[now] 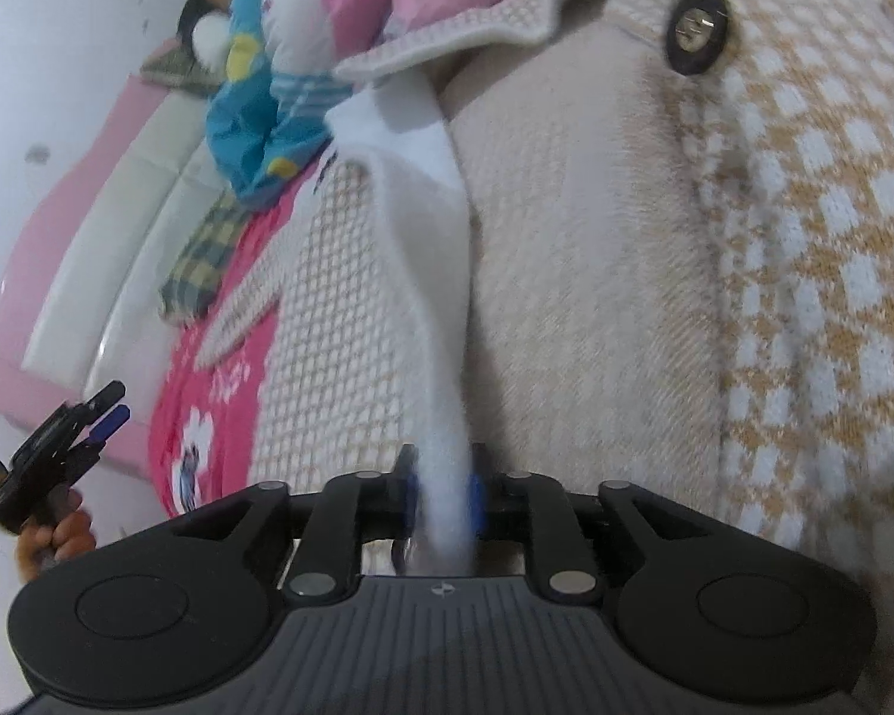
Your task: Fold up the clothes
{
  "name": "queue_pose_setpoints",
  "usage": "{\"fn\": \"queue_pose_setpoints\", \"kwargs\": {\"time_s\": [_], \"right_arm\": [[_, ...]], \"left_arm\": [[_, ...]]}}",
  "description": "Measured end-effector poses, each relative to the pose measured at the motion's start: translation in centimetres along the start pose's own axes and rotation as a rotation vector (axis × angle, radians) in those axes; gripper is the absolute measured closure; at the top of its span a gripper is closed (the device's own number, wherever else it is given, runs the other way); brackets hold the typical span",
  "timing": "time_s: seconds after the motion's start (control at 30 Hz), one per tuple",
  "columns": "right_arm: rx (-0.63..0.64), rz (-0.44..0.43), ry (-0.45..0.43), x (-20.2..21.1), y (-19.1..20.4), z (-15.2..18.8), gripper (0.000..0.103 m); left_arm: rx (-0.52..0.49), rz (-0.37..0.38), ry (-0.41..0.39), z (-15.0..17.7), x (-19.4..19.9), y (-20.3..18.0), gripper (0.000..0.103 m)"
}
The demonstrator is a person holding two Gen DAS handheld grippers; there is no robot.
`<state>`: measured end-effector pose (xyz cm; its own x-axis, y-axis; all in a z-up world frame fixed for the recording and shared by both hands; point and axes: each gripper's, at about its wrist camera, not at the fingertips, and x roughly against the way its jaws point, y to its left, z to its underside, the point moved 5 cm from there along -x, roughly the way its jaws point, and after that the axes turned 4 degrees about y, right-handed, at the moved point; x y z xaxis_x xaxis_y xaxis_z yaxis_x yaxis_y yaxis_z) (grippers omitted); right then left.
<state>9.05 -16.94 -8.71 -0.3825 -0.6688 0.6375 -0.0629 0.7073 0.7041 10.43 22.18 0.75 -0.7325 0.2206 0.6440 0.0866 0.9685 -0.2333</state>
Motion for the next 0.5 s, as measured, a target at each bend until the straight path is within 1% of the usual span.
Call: {"fn": "queue_pose_setpoints", "kwargs": {"time_s": [0.03,0.07,0.1,0.13,0.17,0.23,0.27,0.3,0.33,0.37,0.4,0.47,0.5], "right_arm": [[0.024,0.010,0.010,0.0,0.3,0.3,0.079],[0.047,0.022,0.019,-0.1,0.6,0.5,0.081],[0.071,0.035,0.029,-0.1,0.9,0.7,0.086],[0.082,0.037,0.032,-0.2,1.1,0.7,0.096],[0.055,0.010,0.033,0.0,1.1,0.4,0.096],[-0.035,-0.146,-0.011,1.5,1.5,-0.2,0.096],[-0.060,-0.210,-0.040,2.5,1.7,-0.4,0.096],[-0.080,-0.267,-0.069,3.5,1.9,-0.5,0.096],[-0.098,-0.299,-0.094,4.3,1.8,-0.5,0.096],[-0.121,-0.306,-0.104,4.7,1.2,-0.3,0.096],[-0.141,-0.289,-0.098,4.6,0.5,0.1,0.096],[-0.181,-0.201,-0.041,3.2,-1.5,1.4,0.096],[-0.176,-0.176,-0.032,2.9,-1.7,1.8,0.096]], "left_arm": [[-0.015,0.047,0.045,1.9,0.0,-1.7,0.047],[-0.026,0.082,0.083,3.6,-0.1,-3.0,0.047],[-0.036,0.105,0.117,5.2,-0.5,-4.1,0.047],[-0.041,0.117,0.143,6.7,-0.9,-5.0,0.047],[-0.045,0.128,0.168,8.1,-1.3,-5.7,0.047],[0.004,0.136,0.195,9.8,-1.8,-5.9,0.048],[0.031,0.140,0.208,10.5,-2.0,-6.0,0.048],[0.056,0.150,0.217,11.0,-2.1,-5.8,0.048],[0.080,0.161,0.224,11.4,-2.2,-5.7,0.048],[0.097,0.173,0.229,11.8,-2.0,-5.7,0.047],[0.103,0.187,0.235,12.3,-2.0,-5.8,0.048],[0.091,0.194,0.261,13.2,-2.1,-6.4,0.049],[0.079,0.189,0.277,13.7,-2.4,-6.8,0.052]]}}
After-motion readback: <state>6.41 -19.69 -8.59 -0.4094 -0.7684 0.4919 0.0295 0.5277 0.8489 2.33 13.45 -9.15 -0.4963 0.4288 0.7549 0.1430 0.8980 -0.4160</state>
